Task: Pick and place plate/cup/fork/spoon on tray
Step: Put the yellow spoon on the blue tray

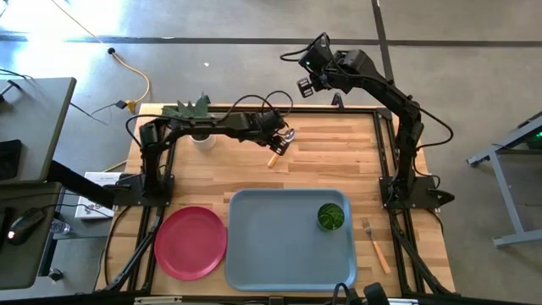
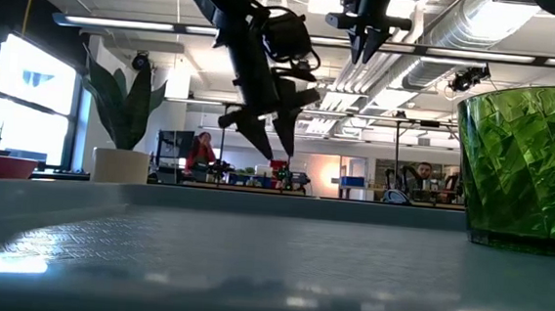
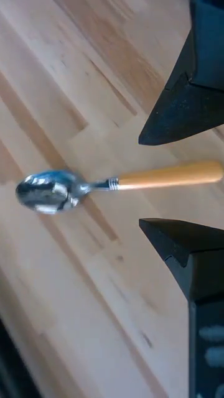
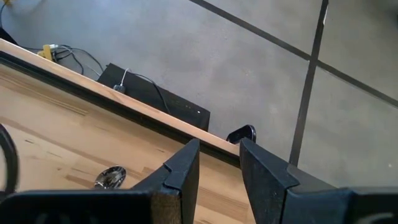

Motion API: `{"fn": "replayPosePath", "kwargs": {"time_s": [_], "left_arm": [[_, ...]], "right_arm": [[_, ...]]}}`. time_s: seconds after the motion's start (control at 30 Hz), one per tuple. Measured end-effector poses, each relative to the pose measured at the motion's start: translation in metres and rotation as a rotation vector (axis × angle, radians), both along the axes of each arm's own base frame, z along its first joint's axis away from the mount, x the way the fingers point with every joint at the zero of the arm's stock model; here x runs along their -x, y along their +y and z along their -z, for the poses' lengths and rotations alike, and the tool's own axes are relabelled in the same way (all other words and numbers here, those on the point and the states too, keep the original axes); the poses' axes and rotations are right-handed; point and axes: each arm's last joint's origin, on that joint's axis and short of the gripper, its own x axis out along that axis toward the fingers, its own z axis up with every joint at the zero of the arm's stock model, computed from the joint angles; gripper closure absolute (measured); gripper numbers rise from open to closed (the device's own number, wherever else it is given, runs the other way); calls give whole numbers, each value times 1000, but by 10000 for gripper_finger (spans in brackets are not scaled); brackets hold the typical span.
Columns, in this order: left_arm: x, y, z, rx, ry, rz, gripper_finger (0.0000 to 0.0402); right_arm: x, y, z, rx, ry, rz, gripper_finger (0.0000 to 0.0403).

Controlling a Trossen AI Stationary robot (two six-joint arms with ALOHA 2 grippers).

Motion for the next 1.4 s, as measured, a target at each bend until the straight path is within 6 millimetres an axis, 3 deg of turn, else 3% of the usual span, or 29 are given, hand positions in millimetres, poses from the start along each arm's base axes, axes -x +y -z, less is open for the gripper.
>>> {"fn": "replayPosePath", "kwargs": {"time_s": [0.53,1.23,1.4], "left_arm": [[-17,-13,54,30,114,41,209],[-22,-10,79,3,156,33,210],[-22,-10,79,-21,170,38,229]], "right_arm": [[0,0,0,-6,-4,4,295],[-1,1,1,-31,-21,-10,295],[-1,1,1,-31,-21,-11,295]]}}
